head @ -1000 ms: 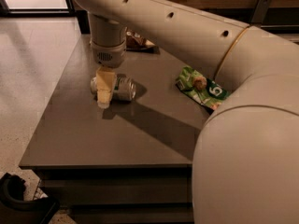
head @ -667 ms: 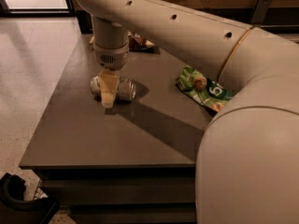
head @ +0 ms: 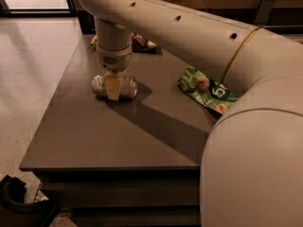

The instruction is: Place 7up can upright

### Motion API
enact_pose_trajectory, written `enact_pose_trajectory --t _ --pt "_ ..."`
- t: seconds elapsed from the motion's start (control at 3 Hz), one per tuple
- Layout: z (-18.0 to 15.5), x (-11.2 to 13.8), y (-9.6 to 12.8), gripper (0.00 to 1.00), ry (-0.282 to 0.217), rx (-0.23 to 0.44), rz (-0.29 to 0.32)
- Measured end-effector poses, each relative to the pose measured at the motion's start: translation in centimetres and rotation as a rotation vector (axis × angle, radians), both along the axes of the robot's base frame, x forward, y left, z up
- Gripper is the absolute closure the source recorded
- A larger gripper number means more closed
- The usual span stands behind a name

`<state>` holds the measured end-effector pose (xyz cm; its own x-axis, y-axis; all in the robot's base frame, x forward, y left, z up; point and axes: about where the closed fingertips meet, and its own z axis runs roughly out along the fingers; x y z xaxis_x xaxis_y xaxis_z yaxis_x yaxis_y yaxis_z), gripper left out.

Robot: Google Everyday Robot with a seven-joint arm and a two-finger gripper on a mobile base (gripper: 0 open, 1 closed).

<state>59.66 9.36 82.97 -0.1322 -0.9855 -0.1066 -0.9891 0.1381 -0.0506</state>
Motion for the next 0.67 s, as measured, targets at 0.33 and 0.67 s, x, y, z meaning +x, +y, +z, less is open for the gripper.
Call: enact_pose_trajectory --t 0.33,0.67 --pt "-0.13 0.07 0.11 0.95 -0.001 0.002 0.001" --pt "-0.1 0.11 0.18 1.0 -0.002 0.003 0.001"
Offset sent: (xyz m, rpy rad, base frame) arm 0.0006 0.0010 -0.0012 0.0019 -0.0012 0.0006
